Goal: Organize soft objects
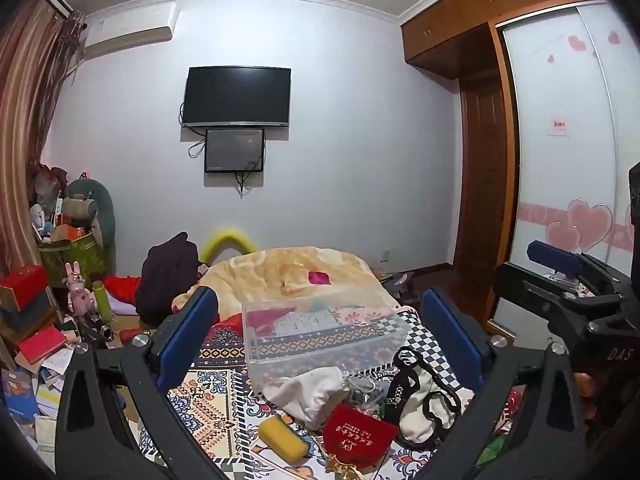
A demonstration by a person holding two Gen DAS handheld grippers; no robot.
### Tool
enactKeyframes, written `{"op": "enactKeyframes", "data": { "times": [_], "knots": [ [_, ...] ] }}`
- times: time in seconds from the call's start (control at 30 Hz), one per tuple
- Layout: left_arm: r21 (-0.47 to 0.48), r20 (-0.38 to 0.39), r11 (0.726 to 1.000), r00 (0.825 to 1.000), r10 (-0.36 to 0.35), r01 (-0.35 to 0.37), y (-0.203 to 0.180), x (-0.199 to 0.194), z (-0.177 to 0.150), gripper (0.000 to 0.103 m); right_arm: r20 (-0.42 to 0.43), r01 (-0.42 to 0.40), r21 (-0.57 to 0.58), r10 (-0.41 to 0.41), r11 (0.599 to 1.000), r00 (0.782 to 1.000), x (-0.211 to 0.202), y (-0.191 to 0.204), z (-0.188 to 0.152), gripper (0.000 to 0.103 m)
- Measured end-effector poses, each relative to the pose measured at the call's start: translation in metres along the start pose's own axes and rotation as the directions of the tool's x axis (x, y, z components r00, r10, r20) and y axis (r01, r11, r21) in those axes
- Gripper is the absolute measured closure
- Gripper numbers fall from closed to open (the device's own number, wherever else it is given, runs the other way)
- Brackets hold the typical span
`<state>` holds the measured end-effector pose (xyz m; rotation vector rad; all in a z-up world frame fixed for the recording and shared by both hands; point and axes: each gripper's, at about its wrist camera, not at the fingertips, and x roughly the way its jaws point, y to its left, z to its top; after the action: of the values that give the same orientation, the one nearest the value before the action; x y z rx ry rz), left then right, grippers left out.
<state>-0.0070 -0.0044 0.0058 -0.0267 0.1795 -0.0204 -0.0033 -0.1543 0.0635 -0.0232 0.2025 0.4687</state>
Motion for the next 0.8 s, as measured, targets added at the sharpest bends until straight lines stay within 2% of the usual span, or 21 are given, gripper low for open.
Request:
{"op": "enactKeyframes", "data": {
  "times": [0.8],
  "knots": [
    [0.000, 0.007, 1.000, 1.000, 0.003, -0.003, -0.0022, -0.0012, -0.0001, 0.000, 0.003, 0.001, -0.002, -0.001, 1.000, 1.000, -0.0029, 0.0001, 0.0035, 0.000]
  ]
}}
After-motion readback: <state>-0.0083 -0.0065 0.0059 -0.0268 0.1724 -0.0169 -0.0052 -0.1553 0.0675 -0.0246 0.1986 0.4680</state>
